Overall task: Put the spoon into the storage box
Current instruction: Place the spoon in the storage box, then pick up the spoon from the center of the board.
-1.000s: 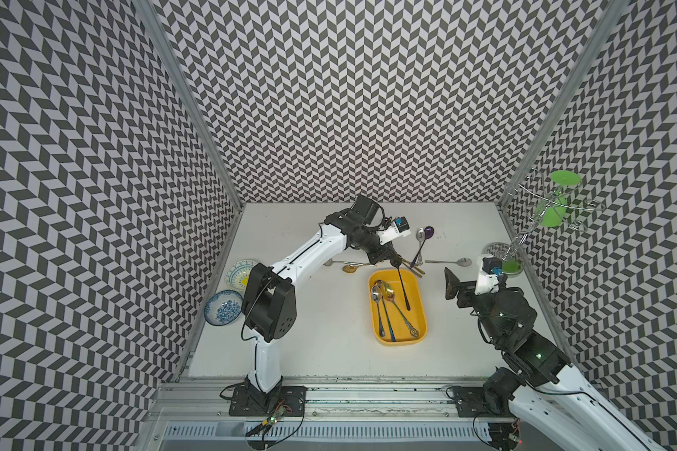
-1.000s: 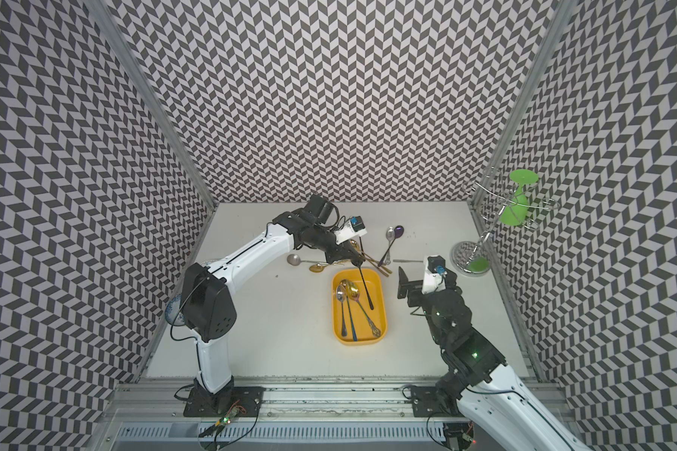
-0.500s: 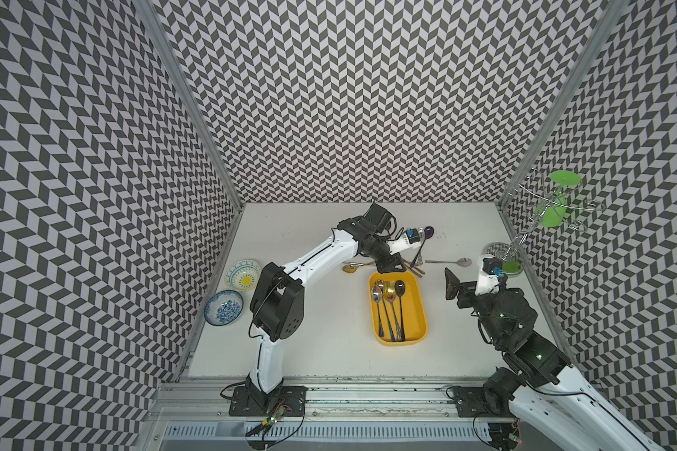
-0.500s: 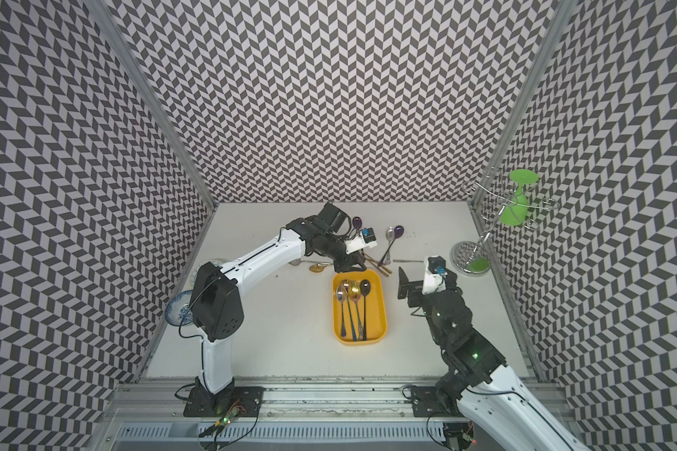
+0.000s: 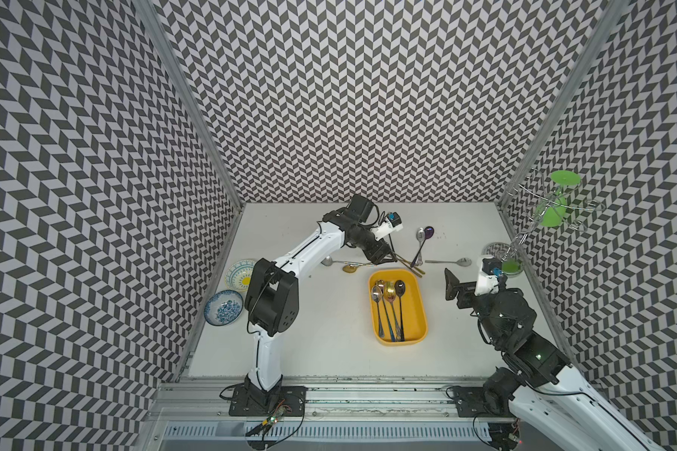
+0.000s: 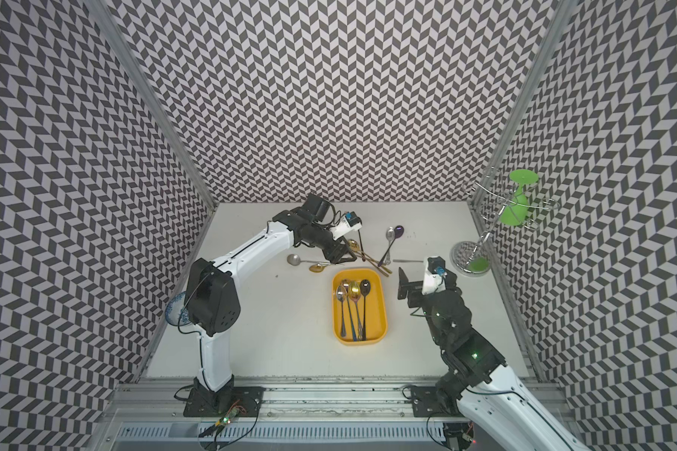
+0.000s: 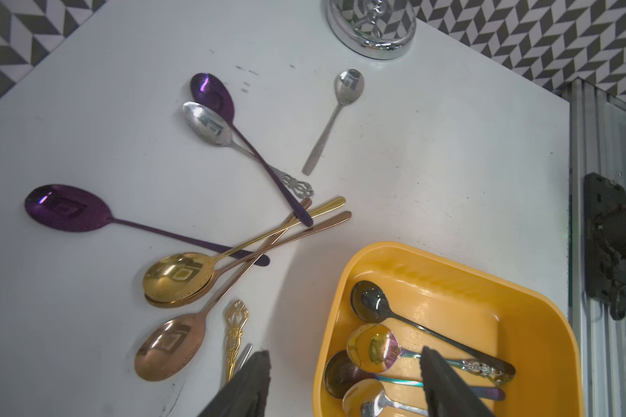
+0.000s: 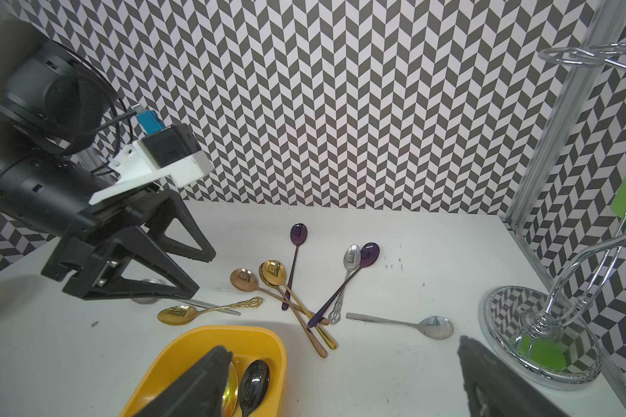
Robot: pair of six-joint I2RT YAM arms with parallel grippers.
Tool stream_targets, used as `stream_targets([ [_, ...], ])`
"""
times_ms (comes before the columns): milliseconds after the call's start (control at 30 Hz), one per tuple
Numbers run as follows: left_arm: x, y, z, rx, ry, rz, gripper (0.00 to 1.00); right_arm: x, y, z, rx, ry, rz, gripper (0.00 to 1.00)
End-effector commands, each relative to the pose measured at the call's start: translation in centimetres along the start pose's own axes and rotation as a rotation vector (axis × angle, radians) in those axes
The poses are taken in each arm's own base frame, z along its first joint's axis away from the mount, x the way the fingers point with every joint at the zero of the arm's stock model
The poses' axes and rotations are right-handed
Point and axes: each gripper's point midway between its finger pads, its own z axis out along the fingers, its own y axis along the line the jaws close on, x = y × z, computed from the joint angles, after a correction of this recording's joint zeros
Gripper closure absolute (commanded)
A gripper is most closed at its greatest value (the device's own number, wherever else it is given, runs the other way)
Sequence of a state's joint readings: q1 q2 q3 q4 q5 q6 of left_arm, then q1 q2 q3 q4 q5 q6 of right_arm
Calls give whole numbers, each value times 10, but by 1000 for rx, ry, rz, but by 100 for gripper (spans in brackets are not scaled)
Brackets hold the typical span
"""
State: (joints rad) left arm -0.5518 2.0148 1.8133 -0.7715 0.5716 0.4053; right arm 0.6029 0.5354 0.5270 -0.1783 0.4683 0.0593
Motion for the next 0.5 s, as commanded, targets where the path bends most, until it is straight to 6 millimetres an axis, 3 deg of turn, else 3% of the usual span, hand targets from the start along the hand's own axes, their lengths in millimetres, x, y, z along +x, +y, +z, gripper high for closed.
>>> stream_targets([
  [0, -8, 16, -6, -12, -43, -61, 26, -10, -1, 0, 3, -43, 16, 0],
  [233, 3, 54, -9, -23, -60, -195, 17, -9, -1, 1, 2, -39, 15, 0],
  [467, 16, 81, -2, -14, -61, -306, 15, -8, -1, 2, 6, -37, 15, 0],
])
